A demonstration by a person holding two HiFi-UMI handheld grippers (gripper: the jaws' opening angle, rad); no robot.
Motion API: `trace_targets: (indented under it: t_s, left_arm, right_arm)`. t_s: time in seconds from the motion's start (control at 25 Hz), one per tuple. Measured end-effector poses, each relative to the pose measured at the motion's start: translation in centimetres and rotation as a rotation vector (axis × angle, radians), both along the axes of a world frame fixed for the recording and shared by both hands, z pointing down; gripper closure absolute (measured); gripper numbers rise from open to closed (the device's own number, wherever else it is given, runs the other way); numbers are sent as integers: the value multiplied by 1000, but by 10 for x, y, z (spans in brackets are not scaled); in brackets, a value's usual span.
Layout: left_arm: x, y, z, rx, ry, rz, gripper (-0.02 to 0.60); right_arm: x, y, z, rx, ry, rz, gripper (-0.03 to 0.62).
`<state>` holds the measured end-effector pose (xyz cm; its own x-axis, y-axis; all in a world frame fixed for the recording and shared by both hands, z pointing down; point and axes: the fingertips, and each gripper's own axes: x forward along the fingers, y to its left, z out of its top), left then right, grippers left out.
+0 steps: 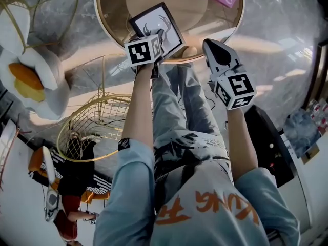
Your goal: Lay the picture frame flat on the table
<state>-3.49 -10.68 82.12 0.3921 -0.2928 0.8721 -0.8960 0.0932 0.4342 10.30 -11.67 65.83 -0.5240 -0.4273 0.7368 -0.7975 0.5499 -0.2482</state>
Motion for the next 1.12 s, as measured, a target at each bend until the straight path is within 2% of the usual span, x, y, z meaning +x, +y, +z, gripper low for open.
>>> trace_targets:
  t_s: [0.2, 0.52, 0.84, 1.0, 1.12]
  left_arm:
    - [-24, 12, 13, -34, -8, -26, 278]
    - [-34, 35, 24, -70, 28, -49, 273]
    - [-49, 51, 20, -78, -21, -65, 273]
    - [-54, 47, 1, -13, -51, -72, 281]
    - [-57, 34, -25, 85, -87, -80, 356]
  right_arm:
    - [-22, 0, 8, -9, -11, -35, 597]
    - [-30, 12, 14, -16, -2, -57, 597]
    - [-38, 10, 8, -8, -1, -70, 597]
    - [-46, 9, 0, 2, -12, -72, 597]
    - [-49, 5, -7, 11, -28, -56, 597]
